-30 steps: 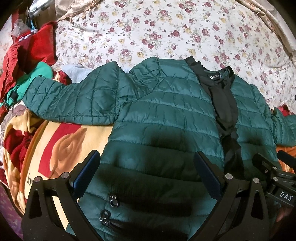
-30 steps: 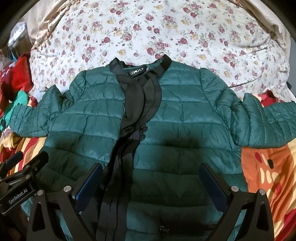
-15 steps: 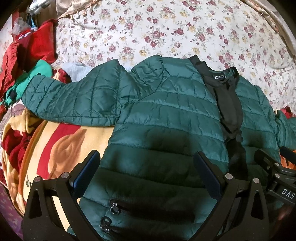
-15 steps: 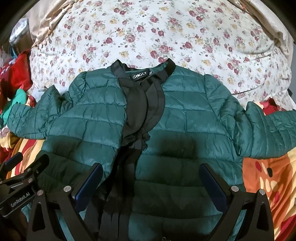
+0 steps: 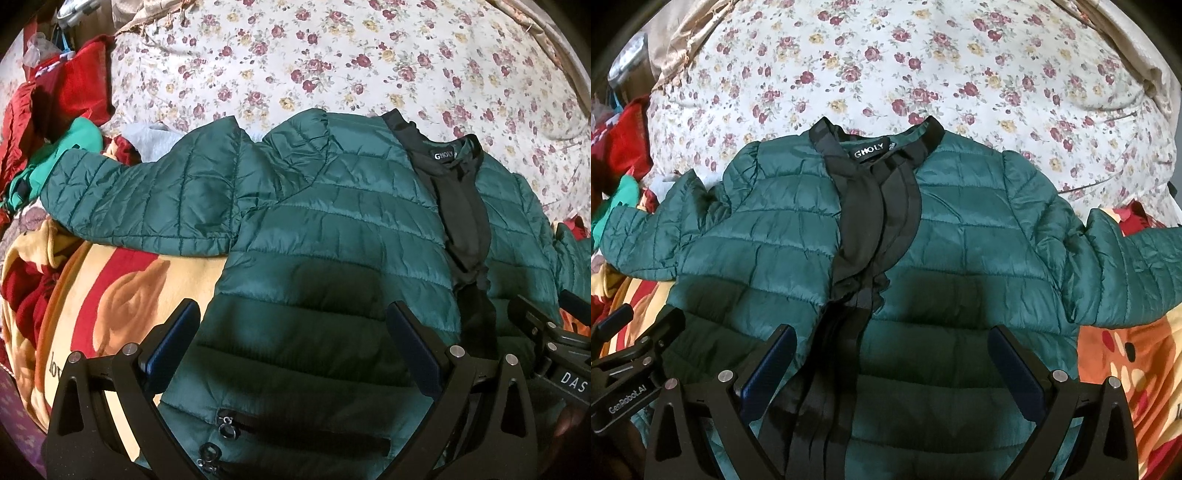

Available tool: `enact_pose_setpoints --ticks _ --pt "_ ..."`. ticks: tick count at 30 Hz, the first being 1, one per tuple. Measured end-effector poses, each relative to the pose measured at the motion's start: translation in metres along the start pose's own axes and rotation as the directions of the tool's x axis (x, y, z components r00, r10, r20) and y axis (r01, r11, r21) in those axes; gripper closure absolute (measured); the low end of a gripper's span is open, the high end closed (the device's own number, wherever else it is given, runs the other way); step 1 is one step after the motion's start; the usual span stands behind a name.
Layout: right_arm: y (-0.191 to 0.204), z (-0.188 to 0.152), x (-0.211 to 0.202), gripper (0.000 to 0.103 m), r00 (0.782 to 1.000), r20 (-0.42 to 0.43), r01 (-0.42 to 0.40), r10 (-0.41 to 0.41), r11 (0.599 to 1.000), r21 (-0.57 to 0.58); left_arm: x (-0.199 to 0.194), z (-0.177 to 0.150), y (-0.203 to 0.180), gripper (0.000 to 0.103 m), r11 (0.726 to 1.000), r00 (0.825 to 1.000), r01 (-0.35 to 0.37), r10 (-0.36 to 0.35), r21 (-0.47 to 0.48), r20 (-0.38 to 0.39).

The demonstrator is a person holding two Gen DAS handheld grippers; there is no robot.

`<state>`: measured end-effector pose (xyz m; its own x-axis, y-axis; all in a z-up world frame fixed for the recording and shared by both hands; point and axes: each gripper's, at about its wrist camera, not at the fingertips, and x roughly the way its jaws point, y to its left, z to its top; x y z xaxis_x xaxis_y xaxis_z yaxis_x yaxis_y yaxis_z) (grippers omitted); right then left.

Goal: Fold large clothes

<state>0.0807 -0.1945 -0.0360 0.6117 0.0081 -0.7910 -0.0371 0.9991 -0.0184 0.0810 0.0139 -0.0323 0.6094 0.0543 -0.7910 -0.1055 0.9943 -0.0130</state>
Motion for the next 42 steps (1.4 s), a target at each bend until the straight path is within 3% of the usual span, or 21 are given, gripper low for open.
enact_pose_setpoints --ticks 19,30,42 --pt "0.006 0.012 0.023 0.0 0.999 -0.029 -0.019 0.018 1.0 -0.012 0.013 0.011 0.02 0.002 0.998 0.998 -0.057 0.057 -0.019 0.0" --pt "0.02 0.017 0.039 0.0 0.995 -0.034 -0.09 0.089 0.996 -0.018 0.018 0.023 0.056 0.002 0.99 0.992 -0.128 0.129 -0.06 0.011" --pt "0.032 0.02 0.05 0.0 0.993 -0.042 -0.111 0.11 0.993 -0.035 0.025 0.028 0.082 0.002 0.979 0.982 -0.188 0.19 -0.072 0.012"
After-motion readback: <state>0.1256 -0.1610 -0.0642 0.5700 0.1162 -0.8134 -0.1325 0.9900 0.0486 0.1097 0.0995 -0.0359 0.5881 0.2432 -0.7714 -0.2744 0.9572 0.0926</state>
